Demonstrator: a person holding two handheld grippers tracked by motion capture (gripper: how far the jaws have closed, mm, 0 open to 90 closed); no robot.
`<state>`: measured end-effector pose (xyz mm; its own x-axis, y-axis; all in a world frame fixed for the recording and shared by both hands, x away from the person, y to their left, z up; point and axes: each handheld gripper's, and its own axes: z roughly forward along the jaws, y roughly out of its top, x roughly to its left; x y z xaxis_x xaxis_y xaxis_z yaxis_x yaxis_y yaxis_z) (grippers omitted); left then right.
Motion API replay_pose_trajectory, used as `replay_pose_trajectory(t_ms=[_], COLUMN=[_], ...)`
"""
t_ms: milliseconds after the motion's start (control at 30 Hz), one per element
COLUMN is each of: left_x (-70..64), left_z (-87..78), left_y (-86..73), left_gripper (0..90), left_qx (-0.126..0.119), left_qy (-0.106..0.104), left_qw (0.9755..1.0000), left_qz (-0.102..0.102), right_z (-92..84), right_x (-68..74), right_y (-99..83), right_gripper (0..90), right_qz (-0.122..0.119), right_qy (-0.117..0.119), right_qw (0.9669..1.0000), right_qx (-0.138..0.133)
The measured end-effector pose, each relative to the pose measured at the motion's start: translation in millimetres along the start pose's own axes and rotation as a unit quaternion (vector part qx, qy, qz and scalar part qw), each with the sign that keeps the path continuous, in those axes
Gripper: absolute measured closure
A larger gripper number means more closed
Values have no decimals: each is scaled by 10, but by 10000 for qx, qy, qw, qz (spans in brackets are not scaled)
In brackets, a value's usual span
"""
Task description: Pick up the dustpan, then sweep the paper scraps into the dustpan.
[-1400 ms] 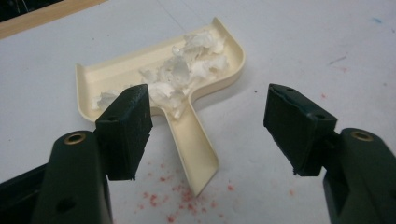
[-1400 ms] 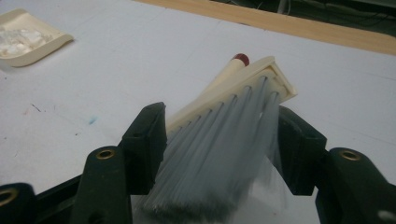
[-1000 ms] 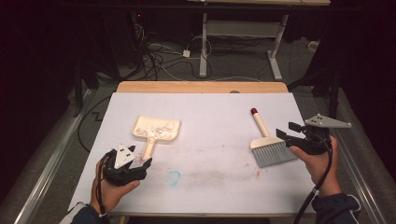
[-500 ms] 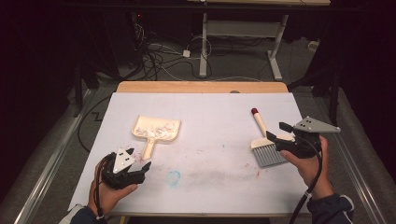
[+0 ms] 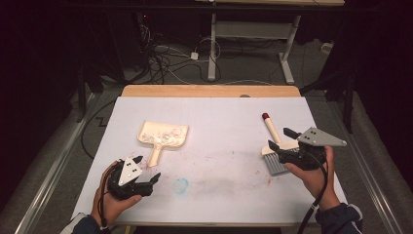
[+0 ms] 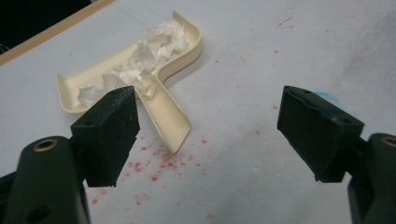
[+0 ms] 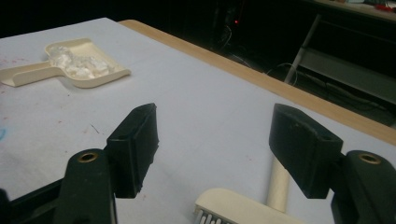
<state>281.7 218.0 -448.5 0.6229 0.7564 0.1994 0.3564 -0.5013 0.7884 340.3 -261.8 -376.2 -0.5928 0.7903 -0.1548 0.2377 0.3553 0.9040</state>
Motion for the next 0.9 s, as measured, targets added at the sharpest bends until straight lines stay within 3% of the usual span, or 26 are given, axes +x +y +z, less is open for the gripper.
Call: replay_pose_trajectory(t_ms=[233,567,900], left_x=[-56,-98,-113], left_z=[-1,-2,14], left_y=[11,-19,-19], left_gripper=[203,203,203], left_qx=[-84,-60,-75], left_qy=[-31,-82,-122], left_qw=[9997,9996,9993], left_qz=[235,269,334], right_z=[-21,-77,-104], right_x=[96,212,318], right_y=[-2,-25,-127], right_gripper=[293,276,249], right_qz=[-112,-154,-407], right_qy=[-46,16,-91], right_qw=[9999,9998,9991], right_qx=[-11,-112,-100])
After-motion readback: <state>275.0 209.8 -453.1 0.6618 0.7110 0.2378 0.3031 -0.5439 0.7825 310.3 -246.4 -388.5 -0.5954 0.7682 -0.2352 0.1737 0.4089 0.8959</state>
